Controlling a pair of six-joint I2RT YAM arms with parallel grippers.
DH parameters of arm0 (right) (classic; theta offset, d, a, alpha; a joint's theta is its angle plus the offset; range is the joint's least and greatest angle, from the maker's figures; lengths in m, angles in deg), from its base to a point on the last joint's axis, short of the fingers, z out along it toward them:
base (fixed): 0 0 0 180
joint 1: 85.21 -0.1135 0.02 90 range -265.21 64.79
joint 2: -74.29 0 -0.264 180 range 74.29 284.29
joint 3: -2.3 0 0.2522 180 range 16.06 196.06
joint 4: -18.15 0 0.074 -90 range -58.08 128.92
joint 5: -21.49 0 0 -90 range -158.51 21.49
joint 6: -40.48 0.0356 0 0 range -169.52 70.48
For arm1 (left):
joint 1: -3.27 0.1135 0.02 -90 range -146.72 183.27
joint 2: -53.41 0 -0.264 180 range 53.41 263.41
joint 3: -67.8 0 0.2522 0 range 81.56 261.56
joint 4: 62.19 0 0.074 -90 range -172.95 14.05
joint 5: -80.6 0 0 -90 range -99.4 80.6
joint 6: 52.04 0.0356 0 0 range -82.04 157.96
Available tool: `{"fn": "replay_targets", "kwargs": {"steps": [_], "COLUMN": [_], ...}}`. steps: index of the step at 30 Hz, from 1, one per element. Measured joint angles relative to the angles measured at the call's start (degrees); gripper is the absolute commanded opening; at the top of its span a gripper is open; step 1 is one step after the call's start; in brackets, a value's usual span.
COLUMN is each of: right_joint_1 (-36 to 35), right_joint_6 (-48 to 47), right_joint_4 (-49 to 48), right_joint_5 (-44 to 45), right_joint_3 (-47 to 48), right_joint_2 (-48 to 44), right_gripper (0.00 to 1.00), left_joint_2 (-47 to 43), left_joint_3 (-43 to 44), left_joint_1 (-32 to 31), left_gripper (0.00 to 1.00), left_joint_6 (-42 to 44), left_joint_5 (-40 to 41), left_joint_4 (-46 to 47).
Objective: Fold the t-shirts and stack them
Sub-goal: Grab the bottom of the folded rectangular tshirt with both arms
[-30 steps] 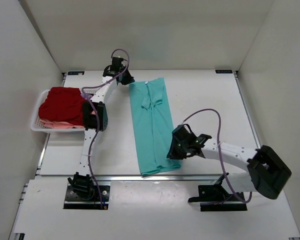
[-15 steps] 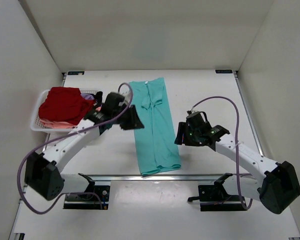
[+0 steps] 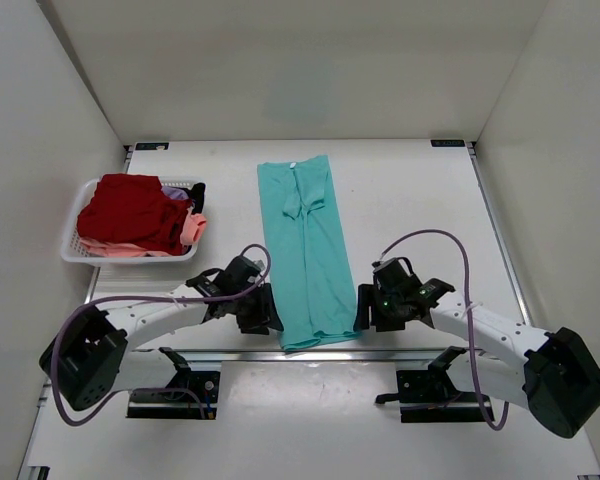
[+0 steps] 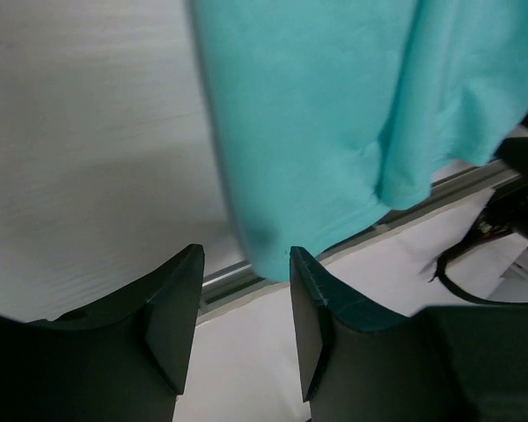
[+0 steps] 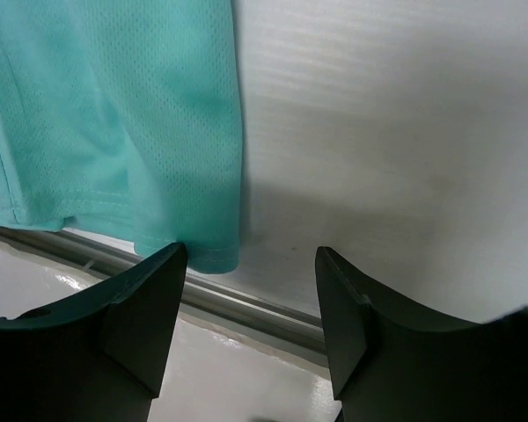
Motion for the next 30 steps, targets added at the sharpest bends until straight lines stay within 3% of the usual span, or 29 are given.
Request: {"fn": "replay_targets", "kwargs": {"steps": [10,11,13,15,16,30], "right_joint_1": [-0.7,-0.72,-0.76,-1.29,-1.75,-3.98], "right_joint_6": [1.7,1.64,1.53,1.68,1.57,1.11], "right_joint_4": [-5.73,-5.75,-6.47,-8.0,-8.37,0.46], "right_joint_5": [-3.91,-3.98,-4.44,-5.62,-6.05,-14.05], "right_joint_3": [-2.56,-2.54,-2.64,-2.75,-2.84,-1.11], "right_joint_2": [0.13,0.28,0.94,2.58,3.17,-2.58], "right_gripper": [0.56,0.49,0.35,0.0,0.0,0.0], "left_joint_2": [6.75,7.37,8.2,9.2,9.53,0.11], "left_joint_3": [0.87,1.22,1.38,1.31,1.27,0.76], "left_joint_1": [-5.9,-6.49,-7.26,-7.82,-7.91,-1.75], "left_gripper": [0.53,0.48,0.23,0.05,0.0,0.0], "left_joint_6": [-5.01,-5.27,-6.12,-6.56,-6.84,-0.46], "left_joint_5": [0.04,0.07,0.09,0.35,0.11,-2.25], "left_joint_4": [6.51,6.8,7.52,7.54,7.48,-6.38]}}
